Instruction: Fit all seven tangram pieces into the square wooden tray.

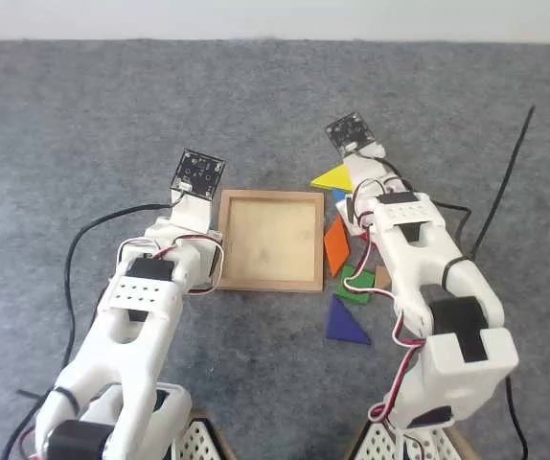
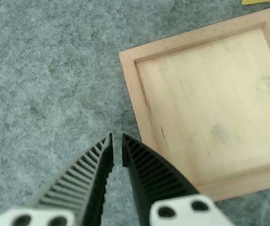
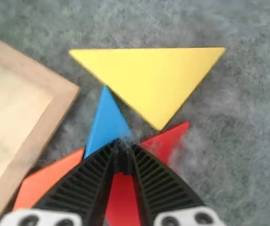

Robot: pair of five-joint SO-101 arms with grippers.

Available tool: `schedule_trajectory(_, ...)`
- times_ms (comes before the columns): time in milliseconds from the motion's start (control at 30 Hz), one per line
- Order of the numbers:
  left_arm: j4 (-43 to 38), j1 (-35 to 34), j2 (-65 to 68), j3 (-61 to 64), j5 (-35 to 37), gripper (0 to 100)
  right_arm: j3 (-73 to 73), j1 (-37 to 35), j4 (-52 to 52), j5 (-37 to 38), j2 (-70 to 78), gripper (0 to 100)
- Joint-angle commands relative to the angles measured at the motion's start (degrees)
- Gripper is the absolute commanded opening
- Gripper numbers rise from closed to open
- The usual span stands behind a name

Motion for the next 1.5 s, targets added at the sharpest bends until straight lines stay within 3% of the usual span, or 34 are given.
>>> schedule_trajectory(0, -1.32, -0.26, -0.53, -2.15, -0.09, 4, -0.79, -0.13, 5.41, 8.26, -2.68, 0.7)
schedule_trajectory(267, -1.32, -0.26, -0.62, -2.24, -0.09, 4, -0.53, 5.14, 10.95, 21.63, -4.18, 0.7)
schedule_trajectory(467, -1.32, -0.26, -0.62, -2.24, -0.09, 4, 0.18, 5.76, 11.91, 18.46, -8.92, 0.7)
schedule_trajectory(667, -1.32, -2.02, -0.62, -2.33, 0.00, 4, 7.47, 4.97, 13.49, 15.74, -23.52, 1.8)
schedule_trajectory(800, -1.32, -3.08, -1.85, -1.98, -0.09, 4, 12.48, 5.14, 13.14, 18.81, -28.70, 15.4)
schedule_trajectory(900, -1.67, -2.99, -3.87, -0.92, -0.09, 4, 10.02, 5.23, 13.85, 17.32, -25.63, 27.0)
schedule_trajectory(967, -4.22, -4.04, -4.66, 0.31, -0.09, 4, 5.63, 5.41, 17.10, 14.95, -21.14, 27.0)
schedule_trajectory(1233, -5.45, -5.10, -5.19, 1.45, -0.09, 4, -6.24, 5.23, 24.84, 24.88, -4.09, 28.0)
schedule_trajectory(1467, -5.45, -5.10, -5.10, 1.45, -0.09, 4, -9.85, 5.32, 25.10, 28.22, 2.68, 38.5)
